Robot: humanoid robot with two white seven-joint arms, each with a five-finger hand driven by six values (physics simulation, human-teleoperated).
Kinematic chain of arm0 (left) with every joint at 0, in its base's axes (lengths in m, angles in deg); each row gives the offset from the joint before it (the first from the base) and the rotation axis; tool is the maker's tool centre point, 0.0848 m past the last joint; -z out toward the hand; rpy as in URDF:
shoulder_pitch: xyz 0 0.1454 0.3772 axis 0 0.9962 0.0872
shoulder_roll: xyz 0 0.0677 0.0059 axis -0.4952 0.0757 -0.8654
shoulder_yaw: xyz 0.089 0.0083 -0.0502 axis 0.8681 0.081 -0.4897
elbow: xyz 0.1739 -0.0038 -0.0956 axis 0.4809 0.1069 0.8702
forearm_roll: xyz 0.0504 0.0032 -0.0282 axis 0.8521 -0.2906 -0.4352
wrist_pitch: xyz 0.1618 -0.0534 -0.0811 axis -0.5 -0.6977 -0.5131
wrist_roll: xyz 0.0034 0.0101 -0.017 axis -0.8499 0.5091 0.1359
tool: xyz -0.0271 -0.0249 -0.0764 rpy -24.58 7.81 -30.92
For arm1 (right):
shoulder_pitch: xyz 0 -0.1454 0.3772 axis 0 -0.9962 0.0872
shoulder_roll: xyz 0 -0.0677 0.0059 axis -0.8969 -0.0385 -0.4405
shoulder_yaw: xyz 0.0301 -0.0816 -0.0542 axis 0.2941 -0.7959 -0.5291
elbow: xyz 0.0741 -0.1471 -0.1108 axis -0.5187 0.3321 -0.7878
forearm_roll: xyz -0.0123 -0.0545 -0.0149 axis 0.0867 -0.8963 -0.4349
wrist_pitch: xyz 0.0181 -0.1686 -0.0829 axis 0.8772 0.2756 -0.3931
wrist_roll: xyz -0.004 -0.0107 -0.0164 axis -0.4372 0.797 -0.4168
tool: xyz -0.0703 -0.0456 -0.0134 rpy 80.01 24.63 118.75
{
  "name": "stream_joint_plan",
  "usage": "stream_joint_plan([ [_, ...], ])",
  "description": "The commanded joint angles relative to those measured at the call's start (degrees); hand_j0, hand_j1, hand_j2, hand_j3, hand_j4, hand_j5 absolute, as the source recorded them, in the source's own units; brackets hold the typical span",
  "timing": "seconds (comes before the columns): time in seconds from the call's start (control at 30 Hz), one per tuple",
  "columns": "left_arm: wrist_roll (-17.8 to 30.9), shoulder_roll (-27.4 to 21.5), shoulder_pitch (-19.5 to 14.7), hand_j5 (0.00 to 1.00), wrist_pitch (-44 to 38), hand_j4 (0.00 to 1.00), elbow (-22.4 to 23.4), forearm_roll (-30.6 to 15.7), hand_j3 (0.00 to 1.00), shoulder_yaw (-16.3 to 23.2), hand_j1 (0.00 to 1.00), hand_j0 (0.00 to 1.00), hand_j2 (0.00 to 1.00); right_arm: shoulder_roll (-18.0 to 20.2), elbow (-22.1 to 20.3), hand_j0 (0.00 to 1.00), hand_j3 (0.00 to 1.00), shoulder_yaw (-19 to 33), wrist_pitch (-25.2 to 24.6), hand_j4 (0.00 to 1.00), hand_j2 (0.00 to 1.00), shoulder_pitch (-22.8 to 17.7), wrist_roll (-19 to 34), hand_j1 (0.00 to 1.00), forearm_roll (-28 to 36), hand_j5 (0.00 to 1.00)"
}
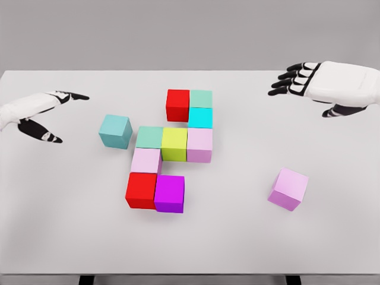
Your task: Assemble the squares on the desktop into the number 2
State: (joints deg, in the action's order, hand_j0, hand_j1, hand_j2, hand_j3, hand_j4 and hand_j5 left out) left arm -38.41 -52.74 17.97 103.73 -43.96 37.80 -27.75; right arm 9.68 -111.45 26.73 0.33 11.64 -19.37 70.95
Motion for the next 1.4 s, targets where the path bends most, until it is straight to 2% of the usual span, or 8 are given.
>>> stream_joint_plan([
  [0.0, 0.0, 1.6, -0.1, 1.0, -0.1, 1.0, 0.0, -0.4, 1.0, 1.2, 1.0, 1.0, 1.0, 0.2, -0.1, 1.0, 1.0, -0.1, -0.1, 1.0, 1.0, 0.0, 0.0, 1.0, 0.2, 1.0],
  [0.13, 0.0, 3.0, -0.1, 1.0, -0.1, 1.0, 0.1, -0.4, 1.0, 1.8, 1.0, 1.0, 1.0, 2.7, -0.1, 1.0, 1.0, -1.5, -0.1, 1.0, 1.0, 1.0, 0.0, 1.0, 0.7, 1.0],
  [0.23, 0.0, 4.6, -1.0, 1.0, -0.1, 1.0, -0.7, -0.4, 1.0, 3.7, 1.0, 1.0, 1.0, 7.1, -0.2, 1.0, 1.0, -10.3, -0.1, 1.0, 1.0, 3.8, 0.0, 1.0, 0.7, 1.0],
  [0.3, 0.1, 5.2, -1.3, 1.0, -1.1, 1.0, -2.6, -0.4, 1.0, 3.7, 1.0, 1.0, 1.0, 8.4, -0.6, 1.0, 1.0, -12.8, -0.1, 1.0, 1.0, 3.8, 0.0, 1.0, 0.5, 1.0],
  [0.37, 0.1, 4.8, -1.2, 1.0, -12.1, 1.0, -10.0, -0.4, 1.0, 3.7, 1.0, 1.0, 1.0, 8.4, -0.6, 1.0, 1.0, -15.0, -0.1, 1.0, 1.0, 3.8, 0.0, 1.0, 0.3, 1.0],
  [0.43, 0.1, 5.2, -1.2, 1.0, -19.7, 1.0, -12.4, -0.5, 1.0, 3.7, 1.0, 1.0, 1.0, 8.4, -0.6, 1.0, 1.0, -15.8, -0.1, 1.0, 1.0, 3.8, 0.0, 1.0, 0.2, 1.0],
  [0.87, 0.1, 7.4, -0.9, 1.0, -30.3, 1.0, -12.1, -0.7, 1.0, 3.8, 1.0, 1.0, 1.0, 7.9, -3.0, 1.0, 1.0, -20.6, -0.1, 1.0, 1.0, 3.0, 0.0, 1.0, 0.1, 1.0],
  [1.37, -0.1, 9.3, -0.6, 1.0, -30.6, 1.0, -11.5, -0.5, 1.0, 5.7, 1.0, 1.0, 1.0, 6.4, -3.3, 1.0, 1.0, -22.6, -0.1, 1.0, 1.0, 0.3, 0.0, 1.0, 0.1, 1.0],
])
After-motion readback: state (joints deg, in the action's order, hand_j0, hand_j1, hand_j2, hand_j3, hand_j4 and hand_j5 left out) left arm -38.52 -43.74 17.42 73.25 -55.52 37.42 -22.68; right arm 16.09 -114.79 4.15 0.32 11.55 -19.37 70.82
